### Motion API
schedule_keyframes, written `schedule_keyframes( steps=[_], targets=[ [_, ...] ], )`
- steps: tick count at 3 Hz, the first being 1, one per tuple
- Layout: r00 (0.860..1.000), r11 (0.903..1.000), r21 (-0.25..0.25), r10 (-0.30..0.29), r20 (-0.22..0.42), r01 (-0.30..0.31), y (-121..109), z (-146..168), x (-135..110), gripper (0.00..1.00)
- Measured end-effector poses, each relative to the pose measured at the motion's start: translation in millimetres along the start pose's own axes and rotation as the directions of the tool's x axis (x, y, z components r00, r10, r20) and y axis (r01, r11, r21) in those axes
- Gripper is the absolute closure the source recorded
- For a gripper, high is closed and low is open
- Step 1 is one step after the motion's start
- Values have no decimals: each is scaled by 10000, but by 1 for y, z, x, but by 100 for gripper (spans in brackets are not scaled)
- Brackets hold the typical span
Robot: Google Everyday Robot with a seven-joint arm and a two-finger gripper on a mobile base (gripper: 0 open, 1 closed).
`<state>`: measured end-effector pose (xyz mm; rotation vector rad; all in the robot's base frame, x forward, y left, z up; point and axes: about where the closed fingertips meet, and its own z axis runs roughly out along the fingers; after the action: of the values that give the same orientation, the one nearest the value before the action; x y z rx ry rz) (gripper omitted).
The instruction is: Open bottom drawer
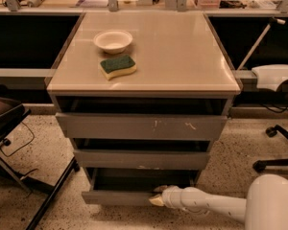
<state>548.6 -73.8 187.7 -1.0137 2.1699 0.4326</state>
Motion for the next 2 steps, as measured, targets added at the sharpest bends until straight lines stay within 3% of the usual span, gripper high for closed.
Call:
schedule_keyframes(
  steps=[2],
  targets=[
    [9999,9999,-20,108,42,-108,12,-11,9,100]
  ],
)
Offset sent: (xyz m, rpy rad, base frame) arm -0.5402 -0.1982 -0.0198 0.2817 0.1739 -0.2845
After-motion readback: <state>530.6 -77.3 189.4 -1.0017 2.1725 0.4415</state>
